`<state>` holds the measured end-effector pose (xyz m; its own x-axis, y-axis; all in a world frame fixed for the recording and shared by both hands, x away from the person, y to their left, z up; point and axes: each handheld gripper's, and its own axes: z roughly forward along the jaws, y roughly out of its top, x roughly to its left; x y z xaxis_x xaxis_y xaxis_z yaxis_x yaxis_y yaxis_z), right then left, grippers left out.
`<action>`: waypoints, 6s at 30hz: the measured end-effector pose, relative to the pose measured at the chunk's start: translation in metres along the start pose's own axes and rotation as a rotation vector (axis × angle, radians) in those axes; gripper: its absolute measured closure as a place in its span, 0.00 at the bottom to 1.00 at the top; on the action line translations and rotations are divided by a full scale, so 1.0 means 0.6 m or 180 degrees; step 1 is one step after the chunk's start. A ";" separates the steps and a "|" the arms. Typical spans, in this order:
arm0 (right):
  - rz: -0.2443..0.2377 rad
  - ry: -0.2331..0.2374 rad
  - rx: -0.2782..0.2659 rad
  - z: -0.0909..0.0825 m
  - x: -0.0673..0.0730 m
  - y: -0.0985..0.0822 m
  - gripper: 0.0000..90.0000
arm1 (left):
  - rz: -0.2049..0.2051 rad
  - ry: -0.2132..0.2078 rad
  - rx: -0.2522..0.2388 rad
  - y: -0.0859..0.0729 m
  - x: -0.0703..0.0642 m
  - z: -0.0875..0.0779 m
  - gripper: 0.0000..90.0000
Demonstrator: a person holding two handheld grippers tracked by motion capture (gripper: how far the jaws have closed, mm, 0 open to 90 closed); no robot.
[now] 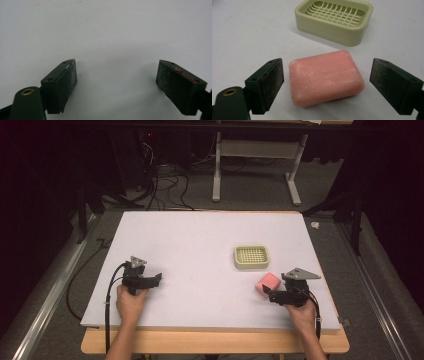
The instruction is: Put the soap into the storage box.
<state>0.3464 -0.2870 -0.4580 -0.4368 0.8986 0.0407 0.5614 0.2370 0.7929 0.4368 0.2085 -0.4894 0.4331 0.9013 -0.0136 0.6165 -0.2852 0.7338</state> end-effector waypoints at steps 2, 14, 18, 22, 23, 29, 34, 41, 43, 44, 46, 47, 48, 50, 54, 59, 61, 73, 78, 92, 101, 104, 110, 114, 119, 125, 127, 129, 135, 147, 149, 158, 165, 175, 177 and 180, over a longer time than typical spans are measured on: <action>-0.0031 -0.0001 0.0032 0.005 0.001 0.002 0.14 | -0.0001 0.0000 0.0000 0.000 0.000 0.000 0.19; -0.0121 -0.0038 0.0212 0.033 0.005 0.009 0.14 | -0.0001 0.0000 0.0000 0.000 0.000 0.000 0.19; -0.0167 -0.0042 0.0263 0.042 0.005 0.008 0.13 | 0.0000 0.0002 -0.0001 0.000 0.000 0.000 0.19; -0.0155 -0.0012 0.0304 0.047 0.004 0.006 0.13 | 0.0001 0.0002 -0.0001 0.000 0.000 0.000 0.19; -0.0143 0.0000 0.0310 0.048 0.003 0.005 0.13 | 0.0002 0.0003 0.0000 0.000 0.000 0.000 0.19; -0.0143 0.0012 0.0403 0.057 0.002 0.000 0.14 | 0.0002 0.0003 0.0001 0.000 0.000 0.000 0.19; -0.0160 0.0001 0.0459 0.062 0.002 -0.003 0.15 | 0.0002 0.0001 0.0000 0.000 0.000 0.000 0.19; -0.0171 -0.0024 0.0469 0.062 0.004 -0.002 0.15 | 0.0002 0.0004 -0.0001 0.000 0.000 0.000 0.19; -0.0169 -0.0027 0.0468 0.062 0.004 -0.002 0.15 | 0.0003 0.0005 0.0000 0.000 0.000 0.000 0.19; -0.0164 -0.0027 0.0468 0.062 0.004 -0.002 0.15 | 0.0004 0.0003 0.0002 0.000 0.000 0.000 0.19; -0.0144 -0.0022 0.0465 0.062 0.004 -0.002 0.15 | 0.0003 0.0002 0.0001 0.000 0.000 0.000 0.19; -0.0131 -0.0022 0.0466 0.062 0.004 -0.002 0.15 | 0.0003 0.0002 0.0002 0.000 0.000 0.000 0.19; -0.0122 -0.0021 0.0466 0.062 0.004 -0.002 0.15 | 0.0002 0.0005 0.0000 0.000 0.000 0.000 0.19; -0.0109 -0.0012 0.0472 0.061 0.003 -0.001 0.15 | 0.0003 0.0004 0.0000 0.000 0.000 0.000 0.19; -0.0054 0.0034 0.0475 0.059 0.001 0.000 0.15 | 0.0002 0.0002 0.0001 0.000 0.000 0.000 0.19; -0.0019 0.0055 0.0405 0.050 0.001 0.006 0.15 | 0.0003 0.0002 0.0001 0.000 0.000 0.000 0.19; -0.0006 0.0083 0.0382 0.046 0.000 0.009 0.15 | 0.0002 0.0002 0.0000 0.000 0.000 0.000 0.19; 0.0032 0.0185 0.0239 0.027 0.003 0.037 0.15 | 0.0003 0.0004 0.0000 0.000 0.000 0.000 0.19; 0.0054 0.0213 0.0200 0.025 0.000 0.048 0.15 | 0.0003 0.0002 0.0001 0.000 0.000 0.000 0.19; 0.0140 0.0259 0.0140 0.018 -0.008 0.078 0.15 | 0.0003 0.0004 0.0000 0.000 0.000 0.000 0.19; 0.0172 0.0292 0.0112 0.024 -0.011 0.098 0.15 | 0.0003 0.0002 0.0000 0.000 0.000 0.000 0.19; 0.0177 0.0285 0.0089 0.026 -0.011 0.103 0.15 | 0.0003 0.0002 0.0001 0.000 0.000 0.000 0.19; 0.0096 0.0219 0.0141 0.032 -0.004 0.117 0.15 | 0.0002 0.0003 -0.0001 0.000 0.000 0.000 0.19; 0.0051 0.0237 0.0171 0.041 0.001 0.125 0.15 | 0.0003 0.0001 0.0001 0.000 0.000 0.000 0.19; 0.0084 0.0261 0.0183 0.053 0.001 0.132 0.15 | 0.0001 0.0003 -0.0001 0.000 0.000 0.000 0.19; 0.0094 0.0232 0.0245 0.066 0.001 0.138 0.15 | 0.0000 0.0000 -0.0001 0.000 0.000 0.000 0.19; 0.0112 0.0213 0.0251 0.071 0.001 0.141 0.15 | 0.0001 0.0003 -0.0001 0.000 0.000 0.000 0.19; 0.0128 0.0192 0.0286 0.077 0.001 0.146 0.15 | 0.0000 0.0003 -0.0002 0.000 0.000 0.000 0.19; 0.0179 0.0103 0.0380 0.102 0.000 0.155 0.15 | 0.0001 0.0002 -0.0001 0.000 0.000 0.000 0.19; 0.0275 -0.0083 0.0577 0.148 -0.003 0.164 0.15 | 0.0002 0.0001 0.0000 0.000 0.000 0.000 0.19; 0.0292 -0.0092 0.0643 0.157 -0.003 0.163 0.15 | 0.0002 0.0001 0.0000 0.000 0.000 0.000 0.19; 0.0327 -0.0167 0.0736 0.175 -0.001 0.170 0.15 | 0.0001 0.0002 -0.0002 0.000 0.000 0.000 0.19; 0.0380 -0.0195 0.0797 0.187 -0.002 0.172 0.15 | 0.0002 0.0001 -0.0001 0.000 0.000 0.000 0.19; 0.0416 -0.0285 0.0814 0.192 -0.002 0.172 0.15 | 0.0000 -0.0001 -0.0001 0.000 0.000 0.000 0.19; 0.0433 -0.0293 0.0812 0.191 -0.002 0.172 0.15 | 0.0001 0.0000 0.0000 0.000 0.000 0.000 0.19; 0.0444 -0.0313 0.0803 0.191 -0.003 0.171 0.15 | 0.0002 0.0000 0.0000 0.000 0.000 0.000 0.19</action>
<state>0.4856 -0.2220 -0.4463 -0.2799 0.9575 0.0699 0.7734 0.1818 0.6073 0.4367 0.2085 -0.4894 0.4334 0.9011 -0.0132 0.6162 -0.2857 0.7339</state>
